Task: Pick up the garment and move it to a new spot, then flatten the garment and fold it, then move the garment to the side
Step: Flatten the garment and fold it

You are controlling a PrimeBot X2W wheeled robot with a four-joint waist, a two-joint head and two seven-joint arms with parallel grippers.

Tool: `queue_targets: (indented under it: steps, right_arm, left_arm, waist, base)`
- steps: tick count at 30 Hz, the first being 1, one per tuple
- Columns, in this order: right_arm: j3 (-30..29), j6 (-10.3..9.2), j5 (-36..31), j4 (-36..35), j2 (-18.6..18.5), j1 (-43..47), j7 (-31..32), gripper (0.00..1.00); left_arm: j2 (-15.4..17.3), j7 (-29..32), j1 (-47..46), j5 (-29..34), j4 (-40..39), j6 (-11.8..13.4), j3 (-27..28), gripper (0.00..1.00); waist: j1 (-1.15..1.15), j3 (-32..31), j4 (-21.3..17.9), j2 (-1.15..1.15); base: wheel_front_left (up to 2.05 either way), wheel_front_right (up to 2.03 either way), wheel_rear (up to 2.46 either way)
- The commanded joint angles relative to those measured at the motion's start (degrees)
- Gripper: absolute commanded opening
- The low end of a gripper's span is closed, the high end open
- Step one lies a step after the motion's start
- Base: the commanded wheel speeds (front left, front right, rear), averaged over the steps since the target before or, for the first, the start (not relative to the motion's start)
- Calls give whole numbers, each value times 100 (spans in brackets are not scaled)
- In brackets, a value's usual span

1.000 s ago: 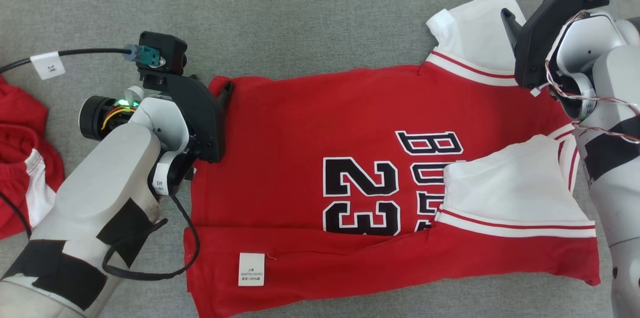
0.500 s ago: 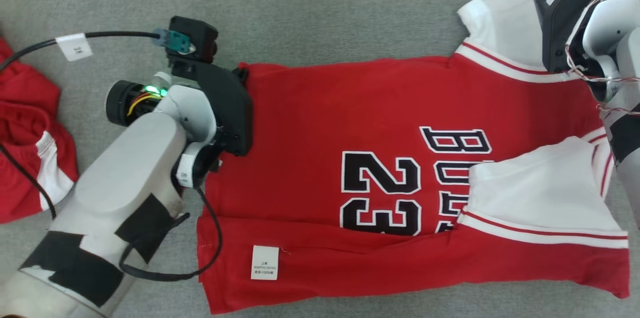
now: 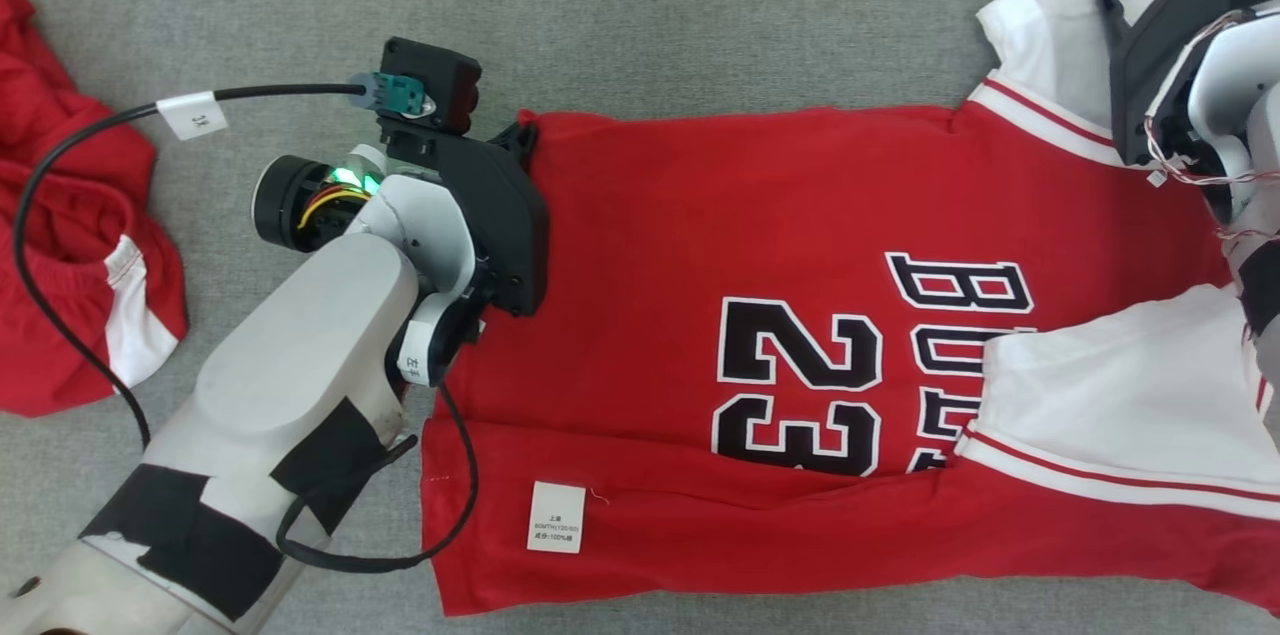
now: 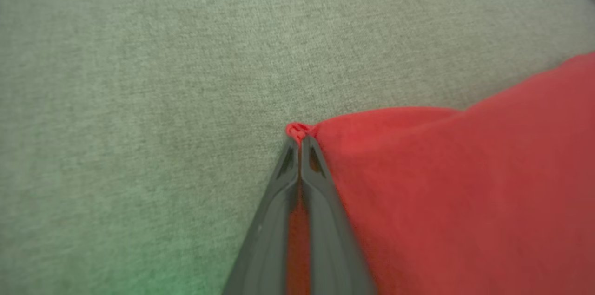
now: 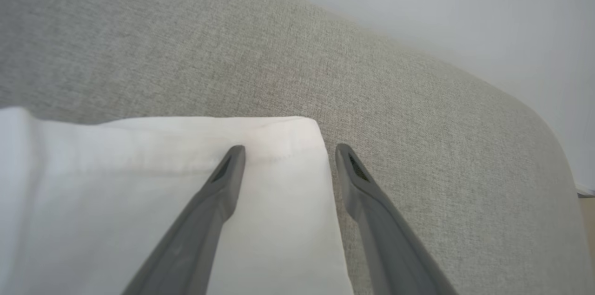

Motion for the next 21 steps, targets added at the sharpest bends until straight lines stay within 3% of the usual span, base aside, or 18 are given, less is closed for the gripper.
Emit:
queue_targets:
  steps: [1,6,15,16,19,21]
  right_arm:
    - [-15,-13,-90,70,-68,-74,78,100]
    - [-374,-13,-285,382,-120,-282,403,100]
    - [-775,16,-167,738,255,-239,833,100]
    - [-750,17,-117,772,282,-214,911,82]
    - [-714,13,-53,712,204,-245,882,0]
    - [-696,-1,-28,662,146,-245,845,0]
  left_arm:
    - [-164,210,629,-17,231,-88,-362,0]
    - [-243,171,536,0,226,-107,-394,0]
    - [-257,125,479,-9,281,-123,-402,0]
    - [-265,89,472,-20,287,-111,-383,0]
    - [-276,2,470,-24,306,-81,-346,0]
    - [-272,-154,466,9,327,-40,-295,0]
  waist:
    - [1,11,35,1]
    - [1,76,104,1]
    - [1,145,205,1]
    - [1,155,205,1]
    - [1,177,189,1]
    - [1,163,163,1]
  base:
    - [0,0,0]
    - [0,0,0]
    - [0,0,0]
    - [0,0,0]
    - [0,0,0]
    - [0,0,0]
